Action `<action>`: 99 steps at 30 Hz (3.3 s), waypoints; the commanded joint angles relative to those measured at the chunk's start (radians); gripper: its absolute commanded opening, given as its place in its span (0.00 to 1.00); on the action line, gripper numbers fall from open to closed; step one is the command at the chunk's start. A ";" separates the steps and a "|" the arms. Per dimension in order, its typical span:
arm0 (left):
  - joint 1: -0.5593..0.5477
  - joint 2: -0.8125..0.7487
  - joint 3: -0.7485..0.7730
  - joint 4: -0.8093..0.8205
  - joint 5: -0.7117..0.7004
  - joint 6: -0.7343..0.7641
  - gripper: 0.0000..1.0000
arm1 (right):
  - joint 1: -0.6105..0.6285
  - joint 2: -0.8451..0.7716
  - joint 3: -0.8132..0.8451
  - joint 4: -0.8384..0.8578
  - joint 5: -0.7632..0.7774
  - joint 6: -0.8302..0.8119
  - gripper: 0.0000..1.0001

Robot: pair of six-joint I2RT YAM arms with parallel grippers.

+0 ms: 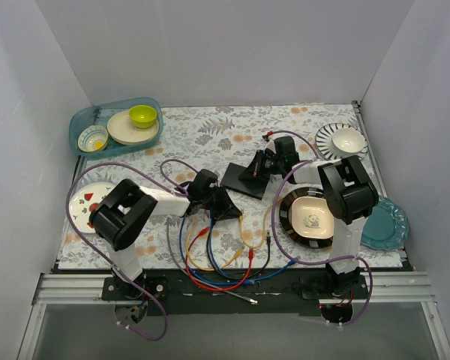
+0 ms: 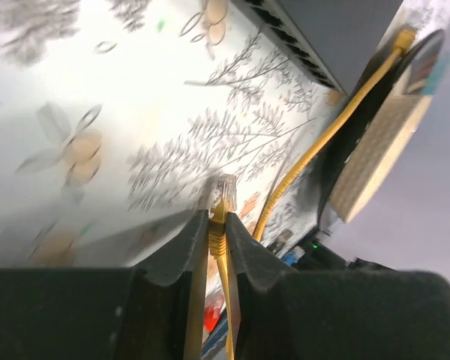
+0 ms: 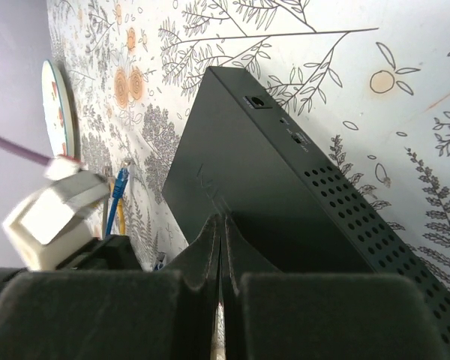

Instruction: Pull the plug from the switch port

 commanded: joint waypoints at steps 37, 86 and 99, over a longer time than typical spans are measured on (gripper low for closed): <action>-0.032 -1.013 0.047 -1.276 -0.730 -0.157 0.32 | 0.252 -0.675 -0.082 -0.704 0.423 -0.327 0.17; -0.011 -0.173 0.348 -0.487 -0.277 0.179 0.22 | 0.124 -0.764 -0.137 -0.761 0.681 -0.220 0.26; 0.074 0.137 0.600 -0.537 -0.260 0.245 0.09 | -0.061 -0.463 -0.042 -0.692 0.707 -0.294 0.11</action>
